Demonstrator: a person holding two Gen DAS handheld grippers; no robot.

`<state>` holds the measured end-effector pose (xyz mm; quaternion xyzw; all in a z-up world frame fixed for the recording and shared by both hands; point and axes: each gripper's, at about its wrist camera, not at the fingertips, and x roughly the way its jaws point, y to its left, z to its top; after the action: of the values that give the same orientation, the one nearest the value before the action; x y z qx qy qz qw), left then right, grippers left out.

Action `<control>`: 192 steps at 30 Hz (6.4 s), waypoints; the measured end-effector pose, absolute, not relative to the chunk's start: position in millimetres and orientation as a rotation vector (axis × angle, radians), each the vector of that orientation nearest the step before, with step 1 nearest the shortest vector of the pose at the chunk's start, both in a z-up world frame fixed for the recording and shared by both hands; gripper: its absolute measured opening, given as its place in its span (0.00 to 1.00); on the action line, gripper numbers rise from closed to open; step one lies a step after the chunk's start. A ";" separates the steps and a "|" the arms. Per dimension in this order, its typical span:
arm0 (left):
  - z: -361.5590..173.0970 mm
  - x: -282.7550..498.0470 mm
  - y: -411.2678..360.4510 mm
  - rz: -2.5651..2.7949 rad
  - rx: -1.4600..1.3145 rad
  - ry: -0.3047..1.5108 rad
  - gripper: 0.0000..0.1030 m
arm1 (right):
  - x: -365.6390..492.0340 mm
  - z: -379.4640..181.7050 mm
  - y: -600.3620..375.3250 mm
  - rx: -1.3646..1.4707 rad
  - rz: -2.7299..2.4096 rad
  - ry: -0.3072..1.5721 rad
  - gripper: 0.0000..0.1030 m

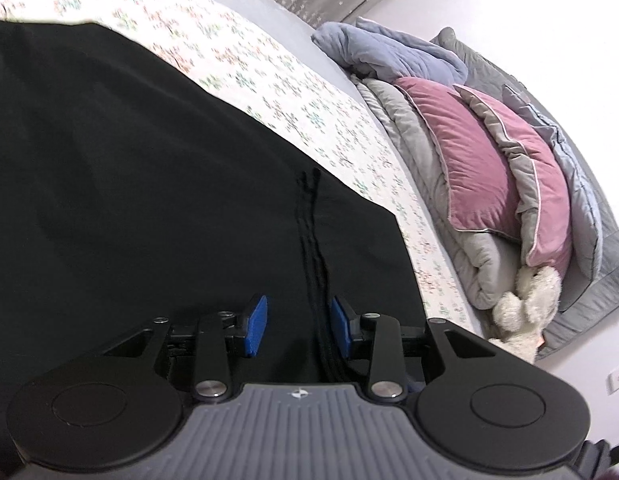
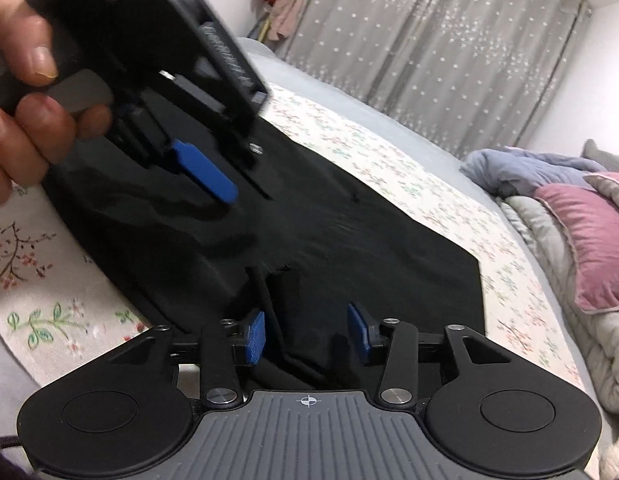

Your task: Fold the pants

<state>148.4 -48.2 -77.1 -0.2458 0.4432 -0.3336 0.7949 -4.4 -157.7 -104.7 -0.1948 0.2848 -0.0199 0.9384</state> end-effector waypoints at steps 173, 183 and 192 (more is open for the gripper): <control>41.1 139.0 182.0 -0.139 -0.110 0.599 0.11 | 77.4 45.5 -156.2 0.363 0.522 0.681 0.55; -24.7 109.6 100.0 -0.293 -0.073 0.744 0.11 | 93.4 -33.9 -128.9 0.164 0.384 0.758 0.56; -71.6 114.0 78.8 -0.234 -0.043 0.843 0.12 | 87.5 -72.4 -107.0 0.014 0.320 0.827 0.56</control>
<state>114.0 78.8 -71.6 -0.0209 0.4083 -0.1134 0.9056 87.5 -107.0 -72.4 0.0067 0.4001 0.1547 0.9033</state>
